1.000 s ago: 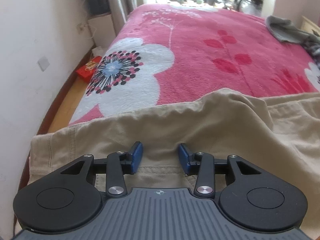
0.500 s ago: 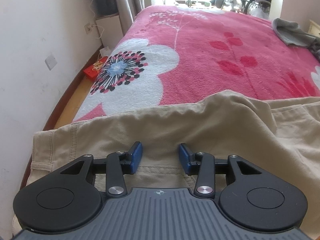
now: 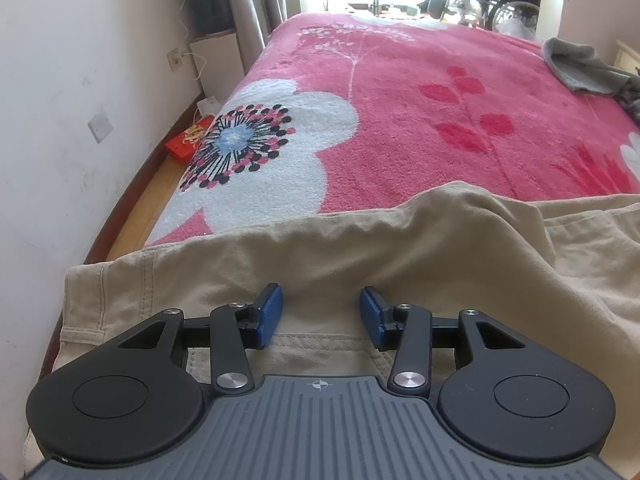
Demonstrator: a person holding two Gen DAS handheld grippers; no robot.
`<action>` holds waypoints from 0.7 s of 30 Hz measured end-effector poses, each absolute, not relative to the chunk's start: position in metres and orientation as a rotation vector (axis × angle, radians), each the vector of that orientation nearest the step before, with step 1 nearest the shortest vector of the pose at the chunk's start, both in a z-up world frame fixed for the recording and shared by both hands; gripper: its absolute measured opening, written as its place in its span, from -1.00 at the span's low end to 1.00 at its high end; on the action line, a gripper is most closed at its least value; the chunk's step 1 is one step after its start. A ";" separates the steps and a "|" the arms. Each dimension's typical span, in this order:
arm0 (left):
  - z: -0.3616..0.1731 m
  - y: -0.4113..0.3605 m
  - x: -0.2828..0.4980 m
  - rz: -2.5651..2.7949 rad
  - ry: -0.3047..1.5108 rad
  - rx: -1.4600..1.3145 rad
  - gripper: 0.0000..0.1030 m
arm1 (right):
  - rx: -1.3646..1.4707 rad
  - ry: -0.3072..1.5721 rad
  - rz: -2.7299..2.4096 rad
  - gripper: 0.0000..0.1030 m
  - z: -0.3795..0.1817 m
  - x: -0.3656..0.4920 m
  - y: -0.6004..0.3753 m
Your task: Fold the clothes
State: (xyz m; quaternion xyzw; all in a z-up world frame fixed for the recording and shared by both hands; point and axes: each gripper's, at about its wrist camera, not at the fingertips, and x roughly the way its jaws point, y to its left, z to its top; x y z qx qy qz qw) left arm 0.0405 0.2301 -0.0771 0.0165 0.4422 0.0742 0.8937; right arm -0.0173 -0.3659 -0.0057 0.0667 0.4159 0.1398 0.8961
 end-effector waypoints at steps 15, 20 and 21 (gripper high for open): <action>-0.079 0.230 0.040 0.161 0.902 0.025 -0.12 | 0.245 0.905 0.192 -0.73 -0.021 0.017 -0.390; -0.078 0.231 0.041 0.146 0.908 0.042 -0.12 | 0.115 0.800 0.090 -0.88 0.023 0.005 -0.392; -0.077 0.231 0.041 0.140 0.911 0.048 -0.11 | 0.107 0.777 0.062 -0.89 0.037 0.002 -0.399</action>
